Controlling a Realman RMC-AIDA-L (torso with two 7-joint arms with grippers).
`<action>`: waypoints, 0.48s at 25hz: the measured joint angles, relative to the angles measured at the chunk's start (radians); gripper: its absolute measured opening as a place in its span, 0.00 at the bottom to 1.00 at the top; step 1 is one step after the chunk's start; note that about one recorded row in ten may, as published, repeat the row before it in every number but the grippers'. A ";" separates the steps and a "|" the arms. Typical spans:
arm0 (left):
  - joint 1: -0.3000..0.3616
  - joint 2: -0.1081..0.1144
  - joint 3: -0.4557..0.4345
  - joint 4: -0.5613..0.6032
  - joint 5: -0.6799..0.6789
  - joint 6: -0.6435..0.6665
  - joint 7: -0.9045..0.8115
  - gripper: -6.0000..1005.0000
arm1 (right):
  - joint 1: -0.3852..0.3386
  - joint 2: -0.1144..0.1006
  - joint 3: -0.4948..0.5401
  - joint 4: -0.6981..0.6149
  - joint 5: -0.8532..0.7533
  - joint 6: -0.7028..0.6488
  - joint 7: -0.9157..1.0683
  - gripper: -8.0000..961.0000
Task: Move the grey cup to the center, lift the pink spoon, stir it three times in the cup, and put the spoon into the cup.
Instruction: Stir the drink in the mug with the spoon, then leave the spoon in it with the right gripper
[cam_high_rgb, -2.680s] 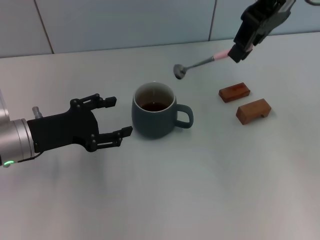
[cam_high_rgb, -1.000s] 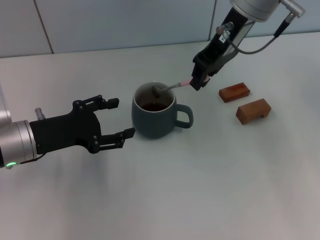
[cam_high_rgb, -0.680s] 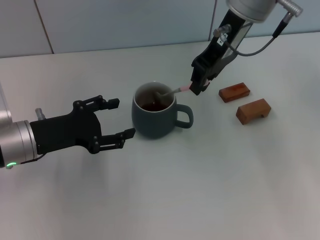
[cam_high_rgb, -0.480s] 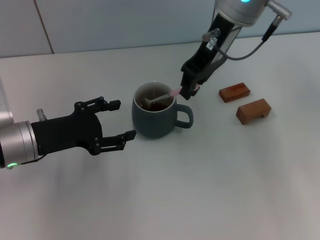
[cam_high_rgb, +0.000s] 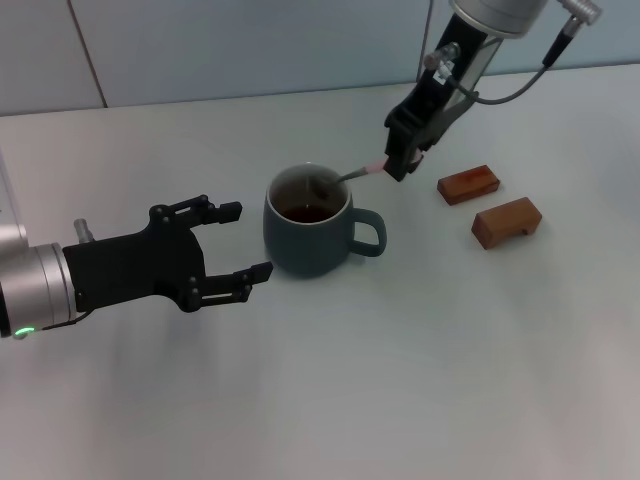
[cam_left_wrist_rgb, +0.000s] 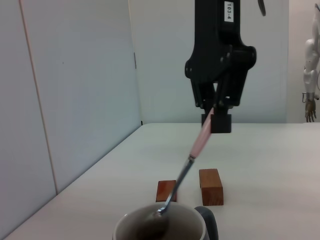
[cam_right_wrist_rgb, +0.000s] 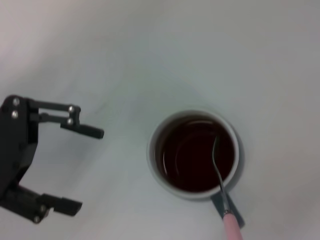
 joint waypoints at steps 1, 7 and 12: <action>0.000 0.000 0.000 0.000 0.000 0.000 0.000 0.82 | 0.000 0.000 0.000 0.000 -0.003 -0.008 0.000 0.13; -0.001 -0.001 0.001 -0.001 0.000 0.000 0.000 0.82 | 0.013 0.033 0.002 -0.009 -0.002 -0.045 -0.003 0.13; -0.003 -0.003 0.003 -0.005 0.000 0.000 0.001 0.82 | 0.019 0.043 0.004 -0.017 -0.002 0.002 -0.006 0.13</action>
